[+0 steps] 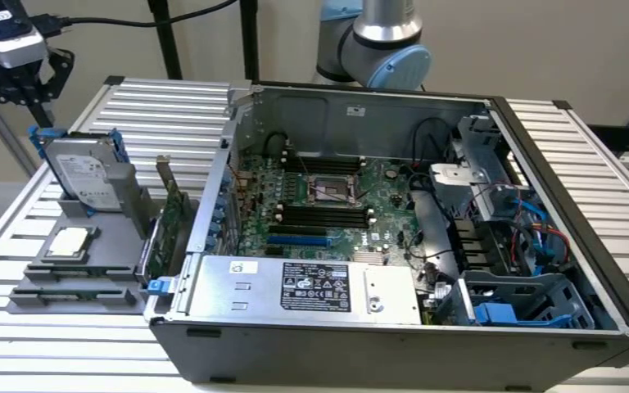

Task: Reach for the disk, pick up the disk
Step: 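Pick up the disk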

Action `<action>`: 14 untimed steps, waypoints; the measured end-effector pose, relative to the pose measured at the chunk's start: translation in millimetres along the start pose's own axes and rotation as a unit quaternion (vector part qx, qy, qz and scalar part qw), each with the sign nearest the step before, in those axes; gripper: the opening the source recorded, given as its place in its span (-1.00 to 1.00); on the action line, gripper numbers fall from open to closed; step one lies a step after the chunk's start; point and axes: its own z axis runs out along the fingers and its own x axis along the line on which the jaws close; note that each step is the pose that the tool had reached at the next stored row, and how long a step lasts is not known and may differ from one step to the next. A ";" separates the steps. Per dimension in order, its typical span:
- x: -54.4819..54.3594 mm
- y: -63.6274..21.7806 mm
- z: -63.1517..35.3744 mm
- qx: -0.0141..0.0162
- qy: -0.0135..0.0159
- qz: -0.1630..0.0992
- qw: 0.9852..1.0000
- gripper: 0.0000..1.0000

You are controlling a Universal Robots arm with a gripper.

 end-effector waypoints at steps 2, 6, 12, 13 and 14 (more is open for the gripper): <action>0.0 0.0 -0.1 0.000 0.001 -0.018 1.000 -0.79; 0.0 0.0 -0.4 0.000 0.002 -0.054 0.999 -0.79; 0.0 0.0 -0.8 0.000 0.004 -0.109 0.994 -0.79; 0.0 0.0 -0.9 0.000 0.004 -0.118 0.993 -0.79; 0.0 0.0 -0.9 0.000 0.005 -0.127 0.992 -0.79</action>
